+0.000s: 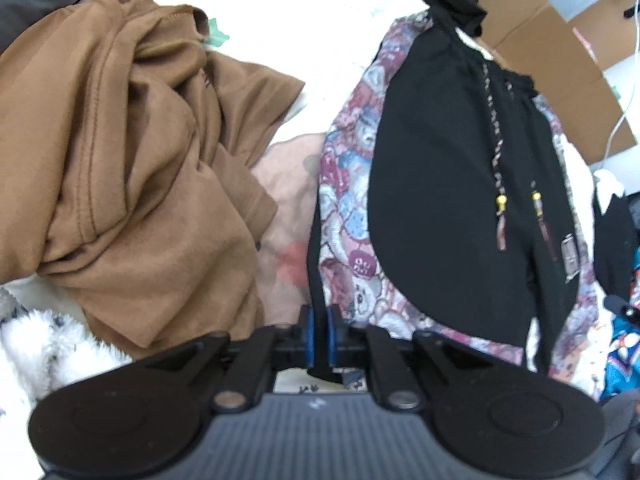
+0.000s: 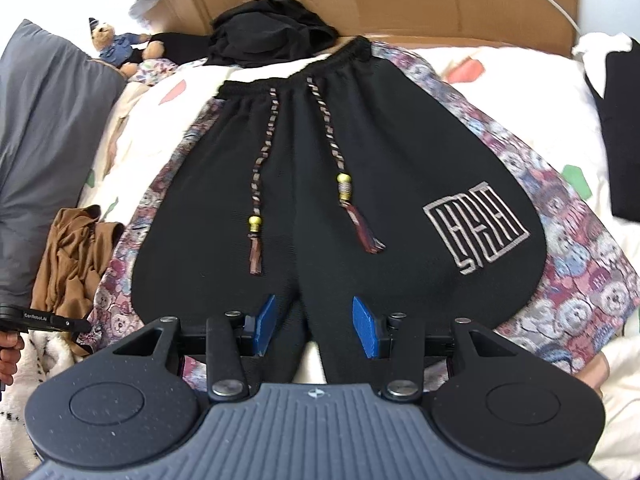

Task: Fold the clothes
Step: 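Grasp the patterned side panel with the right gripper while the left gripper holds the pants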

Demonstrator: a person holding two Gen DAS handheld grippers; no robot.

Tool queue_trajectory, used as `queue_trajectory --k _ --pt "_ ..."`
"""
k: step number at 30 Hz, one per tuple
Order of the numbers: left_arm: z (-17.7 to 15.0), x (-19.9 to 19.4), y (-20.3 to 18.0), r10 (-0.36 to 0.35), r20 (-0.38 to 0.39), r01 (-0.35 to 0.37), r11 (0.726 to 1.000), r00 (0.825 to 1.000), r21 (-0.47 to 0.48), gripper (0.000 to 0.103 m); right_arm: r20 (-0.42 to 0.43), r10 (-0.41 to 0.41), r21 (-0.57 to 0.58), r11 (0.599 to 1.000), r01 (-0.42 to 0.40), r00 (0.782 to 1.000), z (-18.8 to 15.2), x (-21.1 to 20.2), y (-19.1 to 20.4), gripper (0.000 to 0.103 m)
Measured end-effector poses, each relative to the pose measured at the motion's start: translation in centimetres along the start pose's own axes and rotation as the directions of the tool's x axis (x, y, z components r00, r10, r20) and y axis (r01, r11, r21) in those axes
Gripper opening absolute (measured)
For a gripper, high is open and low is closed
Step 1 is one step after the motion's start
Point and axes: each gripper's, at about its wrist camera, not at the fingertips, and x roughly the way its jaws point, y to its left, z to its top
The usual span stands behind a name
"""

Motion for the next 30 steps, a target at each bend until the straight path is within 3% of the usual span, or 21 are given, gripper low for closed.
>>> queue_trajectory --k 6,15,24,30 --pt "1.2 0.0 -1.2 -0.107 0.032 0.108 0.994 0.994 -0.030 0.005 -0.025 0.049 -0.056 0.997 -0.050 0.999 1.0 0.9 3.7 0.047" --pt "2.6 -1.7 -4.8 -0.236 0.064 0.236 0.972 0.970 -0.005 0.005 -0.072 0.137 -0.129 0.981 -0.146 0.988 0.4 2.0 8.7 0.047" --pt "2.8 -2.0 -7.0 -0.297 0.080 0.298 0.955 0.952 0.004 0.005 -0.126 0.253 -0.202 0.940 -0.275 0.959 -0.6 2.5 14.4 0.047" --pt "2.8 -2.0 -7.9 -0.324 0.080 0.324 0.946 0.943 0.013 0.005 -0.157 0.266 -0.252 0.920 -0.299 0.951 -1.3 3.4 18.0 0.047"
